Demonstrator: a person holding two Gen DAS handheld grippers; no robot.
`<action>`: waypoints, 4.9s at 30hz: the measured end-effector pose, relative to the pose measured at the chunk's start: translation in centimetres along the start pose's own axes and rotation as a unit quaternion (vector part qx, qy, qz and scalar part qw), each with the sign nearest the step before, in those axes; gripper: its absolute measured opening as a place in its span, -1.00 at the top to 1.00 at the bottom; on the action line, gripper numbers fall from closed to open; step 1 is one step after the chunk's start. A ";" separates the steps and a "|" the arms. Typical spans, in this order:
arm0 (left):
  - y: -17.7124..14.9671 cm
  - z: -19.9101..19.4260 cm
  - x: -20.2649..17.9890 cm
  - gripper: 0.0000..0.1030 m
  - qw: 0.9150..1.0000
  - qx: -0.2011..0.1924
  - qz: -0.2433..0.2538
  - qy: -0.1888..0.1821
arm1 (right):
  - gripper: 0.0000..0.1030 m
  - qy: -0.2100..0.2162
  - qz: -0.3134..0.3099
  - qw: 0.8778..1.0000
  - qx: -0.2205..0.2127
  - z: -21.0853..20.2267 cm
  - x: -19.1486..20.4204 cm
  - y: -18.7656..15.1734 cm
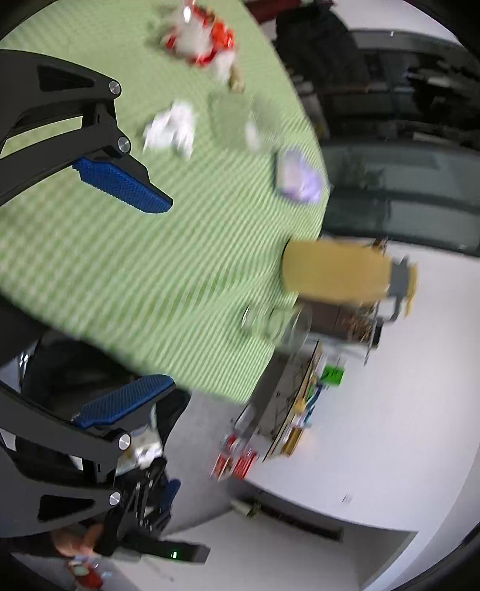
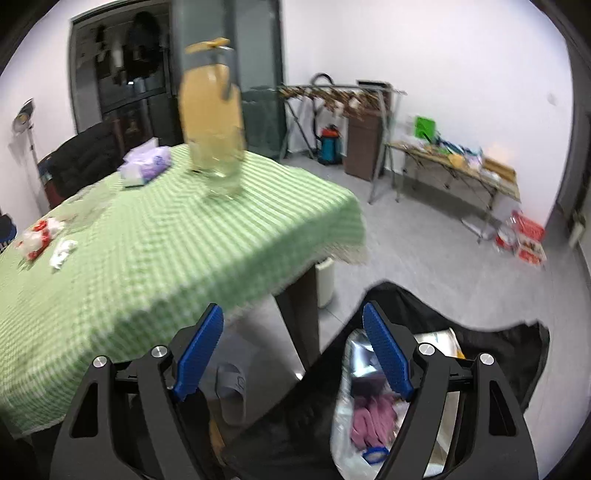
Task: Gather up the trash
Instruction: 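Move both grippers back to the table, then grasp the clear plastic glove bag with the left gripper while the right gripper grasps a clear wrapper, then carry both clear plastic items to the trash bag and open both grippers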
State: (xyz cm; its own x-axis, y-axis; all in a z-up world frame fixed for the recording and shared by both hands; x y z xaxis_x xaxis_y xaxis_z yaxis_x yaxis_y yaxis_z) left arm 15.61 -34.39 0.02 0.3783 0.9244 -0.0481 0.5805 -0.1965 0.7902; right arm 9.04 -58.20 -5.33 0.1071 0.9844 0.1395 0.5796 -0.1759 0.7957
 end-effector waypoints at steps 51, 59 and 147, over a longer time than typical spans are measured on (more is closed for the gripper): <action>-2.6 -7.8 44.9 0.88 0.909 -0.129 -0.379 0.113 | -0.49 0.202 -0.181 0.961 0.047 8.0 32.2 3.6; -3.6 -5.6 45.8 0.87 0.915 -0.093 -0.374 0.121 | -0.49 0.290 -0.184 0.935 0.088 11.8 45.5 6.6; -0.2 8.7 -16.7 0.87 0.982 0.121 0.095 -0.110 | -0.22 -0.042 0.219 0.950 0.216 2.6 -19.3 -21.3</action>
State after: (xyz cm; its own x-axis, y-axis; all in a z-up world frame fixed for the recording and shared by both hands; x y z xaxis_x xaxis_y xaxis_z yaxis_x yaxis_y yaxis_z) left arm 15.45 -52.67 -4.68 0.6278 0.7757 -0.0647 0.6280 -0.4556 0.6309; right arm -3.24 -73.45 -26.52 0.4685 0.8152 0.3404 0.7400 -0.5726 0.3529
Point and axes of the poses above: each gripper's, at about its wrist camera, not at the fingertips, and z roughly the way its jaws point, x to its left, y to its top, the point moved 9 cm from there along z, roughly the way its jaws point, and after that the axes turned 8 degrees about y, right-handed, at the moved point
